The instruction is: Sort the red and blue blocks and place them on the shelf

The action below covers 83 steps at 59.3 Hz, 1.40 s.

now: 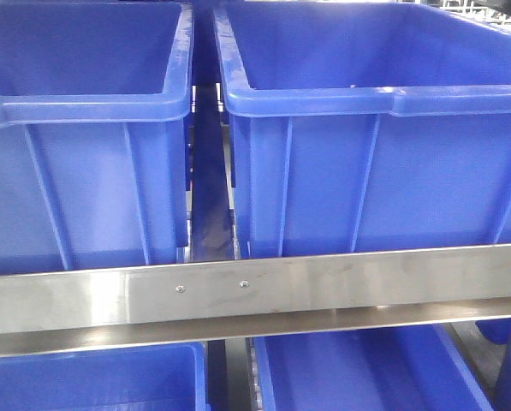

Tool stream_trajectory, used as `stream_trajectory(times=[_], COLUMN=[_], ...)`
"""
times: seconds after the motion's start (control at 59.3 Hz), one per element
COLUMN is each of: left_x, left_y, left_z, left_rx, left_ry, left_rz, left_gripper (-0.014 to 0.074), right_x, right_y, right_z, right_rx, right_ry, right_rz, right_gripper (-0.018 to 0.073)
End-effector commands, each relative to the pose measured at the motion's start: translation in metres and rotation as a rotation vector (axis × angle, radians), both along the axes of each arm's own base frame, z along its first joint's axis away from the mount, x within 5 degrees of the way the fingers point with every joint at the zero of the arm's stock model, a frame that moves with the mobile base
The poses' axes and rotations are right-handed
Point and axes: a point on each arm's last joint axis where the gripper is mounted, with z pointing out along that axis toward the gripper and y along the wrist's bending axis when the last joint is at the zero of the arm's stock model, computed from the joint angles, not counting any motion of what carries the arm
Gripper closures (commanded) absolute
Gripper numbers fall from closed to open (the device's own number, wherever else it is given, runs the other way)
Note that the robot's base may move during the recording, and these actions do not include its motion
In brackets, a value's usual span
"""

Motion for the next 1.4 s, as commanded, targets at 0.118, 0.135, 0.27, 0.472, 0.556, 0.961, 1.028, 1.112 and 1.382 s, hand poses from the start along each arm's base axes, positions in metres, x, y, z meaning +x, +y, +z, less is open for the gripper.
stream_trajectory(times=[0.118,0.135,0.27,0.472,0.556,0.961,1.028,1.112,1.382], left_x=[0.002,0.002,0.002,0.002,0.002,0.002,0.002,0.002,0.002], left_y=[-0.001,-0.001,-0.001,-0.001,-0.001,-0.001,-0.001,-0.001,-0.001], left_z=[0.018,0.018,0.018,0.018,0.018,0.018,0.018,0.018,0.018], left_rx=[-0.026,-0.026,-0.026,-0.026,-0.026,-0.025,-0.025,-0.025,-0.025], left_ry=[-0.114,-0.114,-0.114,-0.114,-0.114,-0.11,-0.11,-0.11,-0.11], left_rz=[-0.009,-0.009,-0.009,-0.009,-0.009,-0.009,-0.009,-0.009,-0.009], left_gripper=[0.0468,0.0468,0.0468,0.0468,0.0468,0.0468,0.0468,0.0468,0.0468], right_x=[-0.026,-0.029,-0.059,-0.087,-0.088,-0.088,-0.088,-0.088,-0.088], right_y=[-0.005,-0.005,-0.011,-0.016,-0.016,-0.016,-0.016,-0.016,-0.016], right_z=[0.012,0.008,-0.017,-0.068,-0.084,-0.088,-0.088,-0.088,-0.088], right_rx=[0.02,0.021,0.038,0.053,0.053,0.047,0.047,0.047,0.047], right_ry=[-0.222,-0.226,-0.315,-0.399,-0.403,-0.356,-0.356,-0.356,-0.356], right_rz=[0.007,0.008,0.009,0.007,0.006,0.005,0.005,0.005,0.005], right_gripper=[0.0501,0.0501,0.0501,0.0501,0.0501,0.0501,0.0501,0.0501,0.0501])
